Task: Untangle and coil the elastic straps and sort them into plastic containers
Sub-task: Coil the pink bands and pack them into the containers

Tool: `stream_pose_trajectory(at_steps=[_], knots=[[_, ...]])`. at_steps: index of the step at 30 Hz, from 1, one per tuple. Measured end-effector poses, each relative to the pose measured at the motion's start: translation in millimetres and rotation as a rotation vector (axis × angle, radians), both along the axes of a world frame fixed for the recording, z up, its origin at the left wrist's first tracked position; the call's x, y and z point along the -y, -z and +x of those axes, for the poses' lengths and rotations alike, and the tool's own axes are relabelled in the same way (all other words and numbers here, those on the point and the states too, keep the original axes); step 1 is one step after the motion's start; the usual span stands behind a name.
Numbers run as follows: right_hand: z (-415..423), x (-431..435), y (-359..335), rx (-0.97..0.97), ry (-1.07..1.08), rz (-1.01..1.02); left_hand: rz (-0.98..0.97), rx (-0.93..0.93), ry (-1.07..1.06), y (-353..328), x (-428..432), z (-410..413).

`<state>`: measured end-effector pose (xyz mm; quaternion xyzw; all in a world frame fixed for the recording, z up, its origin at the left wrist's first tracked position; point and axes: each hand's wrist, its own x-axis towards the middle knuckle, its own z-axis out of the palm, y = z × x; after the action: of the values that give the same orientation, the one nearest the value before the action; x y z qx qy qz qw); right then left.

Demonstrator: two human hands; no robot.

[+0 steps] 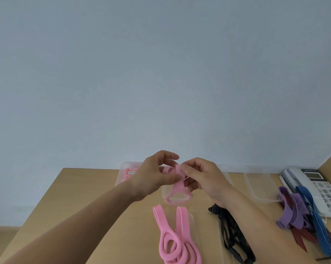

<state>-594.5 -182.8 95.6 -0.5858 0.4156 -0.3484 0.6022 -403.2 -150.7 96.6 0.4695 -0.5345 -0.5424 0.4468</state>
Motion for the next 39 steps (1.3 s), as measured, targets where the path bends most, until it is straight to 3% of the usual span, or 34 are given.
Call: stream_pose_trajectory(at_steps=[10,16,21,27,32,39], knots=[[1,-2,-7,0.034,-0.014,-0.125,0.080,0.101,0.055,-1,-3,1],[-2,-5,-3,-0.027,-0.036,-0.196,0.238,-0.047,0.181,-12,-7,5],[-6,-6,0,-0.088,-0.071,-0.246,0.294,-0.147,0.137,-13,-6,4],[-6,-6,-1,-0.027,-0.024,-0.162,0.182,-0.130,0.103,-10,-2,4],[-4,-6,-5,-0.113,-0.062,-0.057,0.100,-0.098,0.060,-5,-1,6],[-1,-6,1,-0.149,0.016,-0.075,-0.032,0.159,0.052,4,-3,1]])
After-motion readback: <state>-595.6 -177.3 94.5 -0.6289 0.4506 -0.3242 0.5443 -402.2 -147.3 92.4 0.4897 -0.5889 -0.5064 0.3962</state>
